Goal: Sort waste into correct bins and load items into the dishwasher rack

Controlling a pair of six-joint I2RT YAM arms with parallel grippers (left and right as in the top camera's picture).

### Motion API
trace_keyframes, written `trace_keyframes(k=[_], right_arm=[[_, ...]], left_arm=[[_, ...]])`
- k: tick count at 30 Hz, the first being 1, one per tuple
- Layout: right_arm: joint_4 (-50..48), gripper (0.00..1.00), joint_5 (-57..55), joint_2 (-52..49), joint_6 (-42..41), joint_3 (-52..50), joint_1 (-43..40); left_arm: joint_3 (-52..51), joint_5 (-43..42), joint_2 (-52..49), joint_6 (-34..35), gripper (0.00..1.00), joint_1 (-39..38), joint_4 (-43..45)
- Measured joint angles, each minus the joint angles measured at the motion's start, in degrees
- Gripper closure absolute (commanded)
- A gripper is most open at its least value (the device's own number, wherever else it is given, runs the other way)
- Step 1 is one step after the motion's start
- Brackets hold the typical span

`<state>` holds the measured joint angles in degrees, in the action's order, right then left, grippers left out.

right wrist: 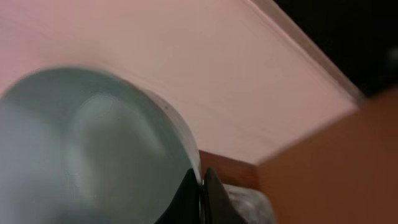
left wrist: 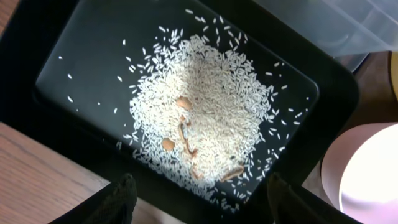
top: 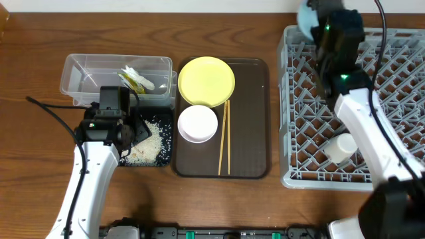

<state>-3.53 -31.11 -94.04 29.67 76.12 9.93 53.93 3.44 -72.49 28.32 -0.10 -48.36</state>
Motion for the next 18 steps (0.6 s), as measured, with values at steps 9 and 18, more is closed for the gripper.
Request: trace_keyframes(k=[9, 18], right_arm=[[-2.3, 0.99, -9.6, -9.3, 3.4, 0.0, -1.7], [-2.4, 0.99, -13.7, -15.7, 3.5, 0.0, 0.1]], left_arm=[[0.0, 0.0, 0.0, 0.0, 0.3, 0.0, -0.1], [0.0, 0.0, 0.0, 0.0, 0.3, 0.0, -0.1]])
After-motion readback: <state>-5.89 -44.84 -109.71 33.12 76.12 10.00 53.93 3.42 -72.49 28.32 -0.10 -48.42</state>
